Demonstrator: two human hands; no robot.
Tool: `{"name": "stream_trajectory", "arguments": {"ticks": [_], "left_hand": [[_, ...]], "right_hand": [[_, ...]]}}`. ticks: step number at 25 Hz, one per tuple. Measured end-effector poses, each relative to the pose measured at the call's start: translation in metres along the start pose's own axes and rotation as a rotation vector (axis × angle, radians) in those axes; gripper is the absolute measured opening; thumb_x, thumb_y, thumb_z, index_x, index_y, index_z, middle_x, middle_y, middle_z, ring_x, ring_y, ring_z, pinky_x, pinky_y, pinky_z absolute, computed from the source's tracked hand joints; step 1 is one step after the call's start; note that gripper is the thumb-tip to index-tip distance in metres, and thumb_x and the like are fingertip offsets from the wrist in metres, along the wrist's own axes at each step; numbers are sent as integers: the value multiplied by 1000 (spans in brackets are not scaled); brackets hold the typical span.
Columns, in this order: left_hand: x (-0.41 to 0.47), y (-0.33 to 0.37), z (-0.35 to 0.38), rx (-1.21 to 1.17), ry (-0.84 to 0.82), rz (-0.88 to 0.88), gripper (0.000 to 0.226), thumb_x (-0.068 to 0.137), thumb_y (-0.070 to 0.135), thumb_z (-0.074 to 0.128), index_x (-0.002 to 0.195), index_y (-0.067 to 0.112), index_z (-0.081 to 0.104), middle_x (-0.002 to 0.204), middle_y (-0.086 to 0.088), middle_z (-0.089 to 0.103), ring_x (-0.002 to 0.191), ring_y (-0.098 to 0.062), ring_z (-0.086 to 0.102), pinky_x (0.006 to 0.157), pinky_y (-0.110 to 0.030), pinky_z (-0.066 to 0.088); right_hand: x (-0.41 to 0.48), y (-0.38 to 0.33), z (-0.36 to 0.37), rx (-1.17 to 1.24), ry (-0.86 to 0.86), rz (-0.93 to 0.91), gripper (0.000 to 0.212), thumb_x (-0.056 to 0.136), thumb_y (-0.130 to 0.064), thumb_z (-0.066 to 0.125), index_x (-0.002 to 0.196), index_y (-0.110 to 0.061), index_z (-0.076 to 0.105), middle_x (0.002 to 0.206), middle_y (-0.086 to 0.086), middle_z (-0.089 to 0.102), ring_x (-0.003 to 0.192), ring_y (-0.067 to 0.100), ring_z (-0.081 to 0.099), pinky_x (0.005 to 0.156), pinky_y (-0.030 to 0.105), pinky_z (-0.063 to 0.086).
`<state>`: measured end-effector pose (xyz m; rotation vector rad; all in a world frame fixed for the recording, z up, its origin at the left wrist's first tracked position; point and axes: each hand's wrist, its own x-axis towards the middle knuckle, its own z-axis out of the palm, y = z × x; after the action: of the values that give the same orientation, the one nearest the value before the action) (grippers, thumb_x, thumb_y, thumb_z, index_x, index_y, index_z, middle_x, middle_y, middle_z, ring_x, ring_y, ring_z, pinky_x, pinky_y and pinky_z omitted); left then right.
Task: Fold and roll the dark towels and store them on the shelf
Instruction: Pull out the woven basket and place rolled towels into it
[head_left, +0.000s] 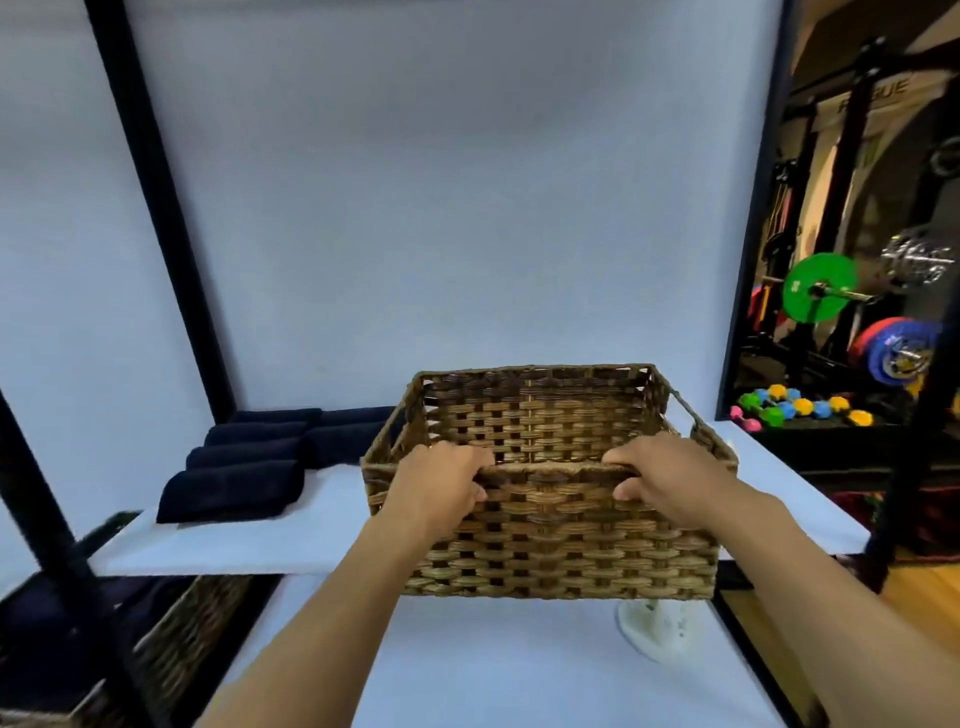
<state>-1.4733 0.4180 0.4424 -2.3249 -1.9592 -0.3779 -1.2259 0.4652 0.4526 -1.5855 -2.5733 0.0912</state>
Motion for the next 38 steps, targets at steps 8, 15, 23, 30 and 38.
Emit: {"name": "stream_trajectory", "arguments": {"ticks": [8, 15, 23, 30, 38], "left_hand": [[99, -10, 30, -14, -11, -54, 13, 94, 25, 55, 88, 34, 49, 98, 4, 65, 97, -20, 60, 90, -42, 45], [117, -26, 33, -160, -20, 14, 3, 92, 33, 59, 94, 30, 58, 98, 9, 66, 97, -15, 59, 95, -42, 42], [113, -190, -8, -355, 202, -86, 14, 94, 21, 56, 101, 26, 67, 96, 11, 66, 90, -8, 60, 81, -23, 47], [134, -337, 59, -30, -94, -198, 24, 87, 20, 54, 108, 26, 62, 107, 2, 67, 98, -21, 62, 85, -37, 47], [160, -379, 106, 382, -190, -122, 51, 83, 21, 64, 130, 20, 45, 117, -3, 60, 117, -29, 43, 97, -40, 31]], "right_hand": [[92, 46, 6, 100, 34, 43, 41, 99, -57, 23, 106, -47, 62, 112, -18, 65, 117, 14, 50, 105, 43, 16], [125, 36, 10, 106, 76, 220, 48, 102, -35, 21, 103, -25, 67, 106, -3, 68, 101, 20, 57, 95, 46, 23], [192, -170, 10, 377, 491, -263, 28, 97, -27, 47, 122, -28, 59, 119, -7, 61, 112, 12, 55, 99, 39, 44], [310, -283, 90, 117, 103, -89, 34, 90, -7, 49, 121, -17, 56, 120, 6, 60, 109, 27, 56, 83, 37, 46], [378, -253, 167, -216, -36, 97, 49, 87, -24, 63, 130, -20, 42, 130, 2, 50, 123, 29, 38, 95, 41, 33]]}}
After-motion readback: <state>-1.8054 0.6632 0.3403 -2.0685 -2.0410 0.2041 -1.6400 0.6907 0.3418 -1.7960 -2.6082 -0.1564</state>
